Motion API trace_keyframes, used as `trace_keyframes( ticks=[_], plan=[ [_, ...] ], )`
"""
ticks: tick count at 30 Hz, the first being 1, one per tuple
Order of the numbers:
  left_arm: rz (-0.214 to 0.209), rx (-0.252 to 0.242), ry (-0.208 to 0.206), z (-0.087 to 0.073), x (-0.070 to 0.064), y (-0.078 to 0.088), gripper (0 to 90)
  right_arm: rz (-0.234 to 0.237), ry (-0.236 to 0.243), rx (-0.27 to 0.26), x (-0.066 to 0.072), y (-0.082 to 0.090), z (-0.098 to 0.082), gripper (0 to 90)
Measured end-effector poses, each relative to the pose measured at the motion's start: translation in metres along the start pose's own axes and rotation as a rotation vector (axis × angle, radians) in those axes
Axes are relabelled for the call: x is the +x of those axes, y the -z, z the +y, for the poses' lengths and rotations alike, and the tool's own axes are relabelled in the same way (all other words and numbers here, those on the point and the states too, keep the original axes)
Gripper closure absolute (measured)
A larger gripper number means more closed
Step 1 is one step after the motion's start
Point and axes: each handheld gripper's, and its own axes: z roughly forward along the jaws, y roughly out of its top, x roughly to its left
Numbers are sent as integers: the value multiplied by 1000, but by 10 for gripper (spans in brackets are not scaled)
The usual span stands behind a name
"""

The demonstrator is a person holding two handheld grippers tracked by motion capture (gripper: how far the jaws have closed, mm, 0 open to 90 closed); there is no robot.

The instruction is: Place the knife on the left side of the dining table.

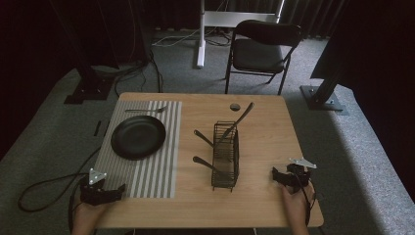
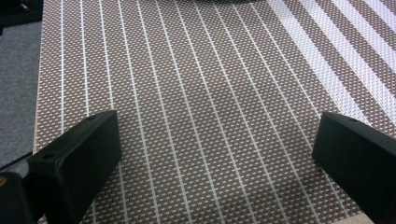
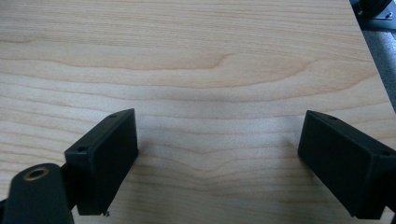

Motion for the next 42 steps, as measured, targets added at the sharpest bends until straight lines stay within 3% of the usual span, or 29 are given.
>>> trace_keyframes(
  ticks=[6,27,36,42],
  plan=[
    [-19,1,-22,1,3,-1,16,-1,0,0,0,0,0,113],
    [-25,7,-35,2,4,1,40,-2,1,-1,0,0,-1,113],
    [-28,17,-56,4,-4,1,40,-2,0,-1,0,0,-1,113],
    [-48,-5,-49,11,-11,6,40,-2,0,-1,0,0,-1,113]
  ],
)
